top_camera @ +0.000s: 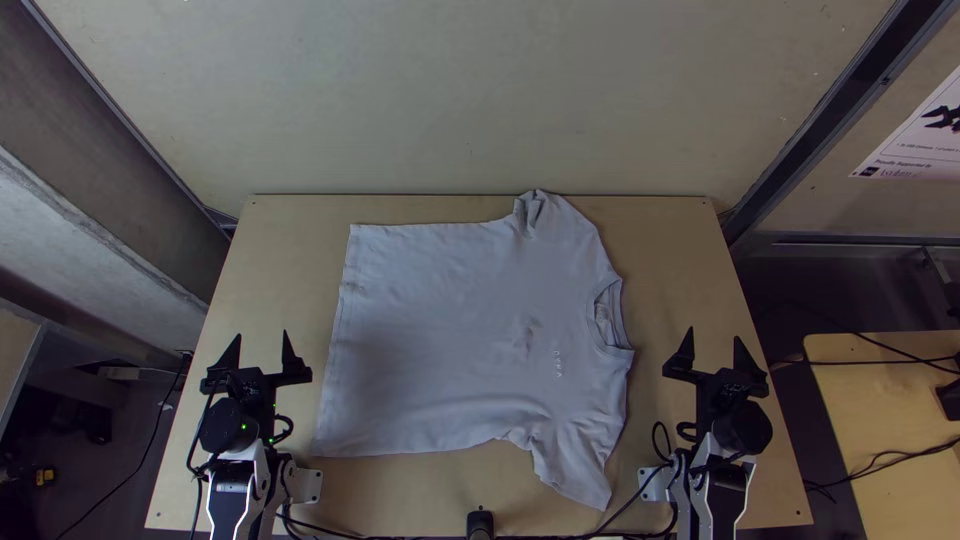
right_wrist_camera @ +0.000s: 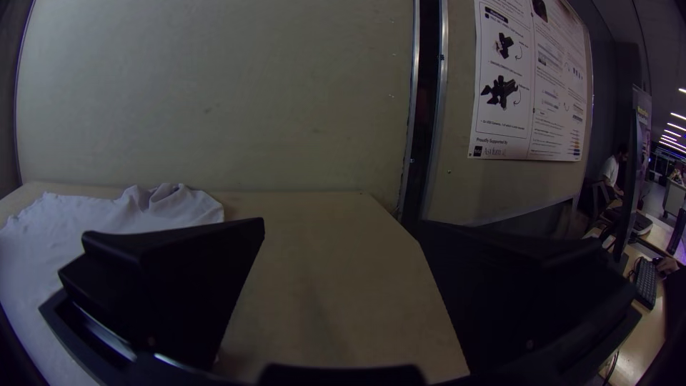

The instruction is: Fold the t-shirt

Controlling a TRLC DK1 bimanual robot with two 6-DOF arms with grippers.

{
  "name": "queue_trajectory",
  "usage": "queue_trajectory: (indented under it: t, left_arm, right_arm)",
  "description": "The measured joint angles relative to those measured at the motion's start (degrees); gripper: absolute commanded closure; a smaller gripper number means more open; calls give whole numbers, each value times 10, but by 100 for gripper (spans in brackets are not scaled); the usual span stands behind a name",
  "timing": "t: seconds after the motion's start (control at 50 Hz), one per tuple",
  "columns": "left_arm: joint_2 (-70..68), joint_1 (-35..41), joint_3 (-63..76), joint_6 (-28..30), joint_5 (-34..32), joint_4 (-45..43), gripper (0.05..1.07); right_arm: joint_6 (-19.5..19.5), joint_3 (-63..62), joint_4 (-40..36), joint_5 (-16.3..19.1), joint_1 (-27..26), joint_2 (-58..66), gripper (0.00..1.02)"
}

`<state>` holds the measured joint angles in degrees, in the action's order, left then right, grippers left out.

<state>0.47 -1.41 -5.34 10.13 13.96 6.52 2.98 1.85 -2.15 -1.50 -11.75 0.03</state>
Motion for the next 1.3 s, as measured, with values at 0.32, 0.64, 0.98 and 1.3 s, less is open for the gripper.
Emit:
queue_trajectory:
  t: [0.32, 0.64, 0.98, 1.3]
  left_arm:
    - [0, 0, 0, -13, 0, 0, 10]
    - [0, 0, 0, -15, -6, 0, 10]
    - [0, -10, -1, -10, -28, 2, 10]
    - [203, -41, -172, 0, -45, 40, 10]
  right_arm:
    - [-15, 0, 0, 0, 9, 0, 4]
    - [-26, 0, 0, 0, 19, 0, 4]
    - [-21, 1, -1, 0, 11, 0, 4]
    - [-8, 229, -5, 0, 24, 243, 4]
